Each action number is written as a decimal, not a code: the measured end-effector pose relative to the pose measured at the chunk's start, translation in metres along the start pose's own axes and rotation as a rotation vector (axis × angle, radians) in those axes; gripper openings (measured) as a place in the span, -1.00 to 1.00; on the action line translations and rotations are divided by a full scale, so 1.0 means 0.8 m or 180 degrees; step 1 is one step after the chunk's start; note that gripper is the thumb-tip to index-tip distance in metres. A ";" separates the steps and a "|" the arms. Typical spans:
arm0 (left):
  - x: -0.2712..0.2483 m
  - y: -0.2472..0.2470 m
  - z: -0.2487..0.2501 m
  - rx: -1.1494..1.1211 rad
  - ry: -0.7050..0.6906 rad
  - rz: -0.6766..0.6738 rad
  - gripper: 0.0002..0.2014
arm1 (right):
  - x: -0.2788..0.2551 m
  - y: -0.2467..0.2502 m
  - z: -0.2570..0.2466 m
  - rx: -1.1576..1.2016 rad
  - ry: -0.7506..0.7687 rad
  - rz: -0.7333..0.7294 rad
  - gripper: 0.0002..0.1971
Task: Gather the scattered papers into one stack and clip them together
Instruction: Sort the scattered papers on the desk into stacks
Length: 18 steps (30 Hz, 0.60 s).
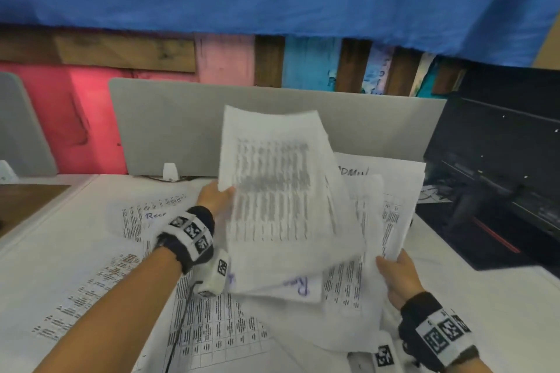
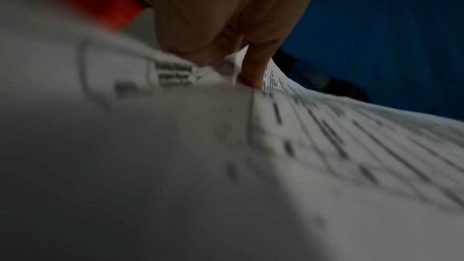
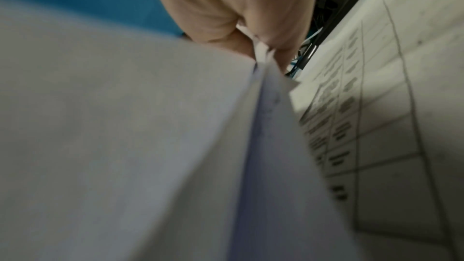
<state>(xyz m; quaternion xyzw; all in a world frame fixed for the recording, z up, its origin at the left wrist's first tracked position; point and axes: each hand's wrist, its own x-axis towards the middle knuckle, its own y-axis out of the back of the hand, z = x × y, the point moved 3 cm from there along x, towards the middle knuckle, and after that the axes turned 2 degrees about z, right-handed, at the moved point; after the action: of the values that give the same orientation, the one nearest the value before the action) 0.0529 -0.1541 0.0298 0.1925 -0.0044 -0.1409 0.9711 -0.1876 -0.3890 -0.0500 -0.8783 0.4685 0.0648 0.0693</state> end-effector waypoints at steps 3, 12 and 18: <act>-0.016 -0.039 -0.015 0.0478 0.0064 -0.0589 -0.56 | -0.006 -0.013 -0.003 0.0337 -0.0023 -0.0404 -0.60; -0.027 -0.063 -0.035 -0.0334 0.0203 -0.1263 -0.57 | -0.020 -0.023 -0.023 0.0575 -0.0380 -0.1385 -0.52; -0.034 -0.059 -0.028 -0.0556 0.0373 -0.1900 -0.51 | -0.030 -0.033 -0.028 0.0004 -0.0365 -0.2167 -0.26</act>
<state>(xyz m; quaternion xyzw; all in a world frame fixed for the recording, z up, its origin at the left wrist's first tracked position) 0.0149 -0.1804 -0.0073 0.1090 0.1203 -0.4082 0.8983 -0.1780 -0.3592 -0.0222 -0.9792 0.1440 0.0870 0.1138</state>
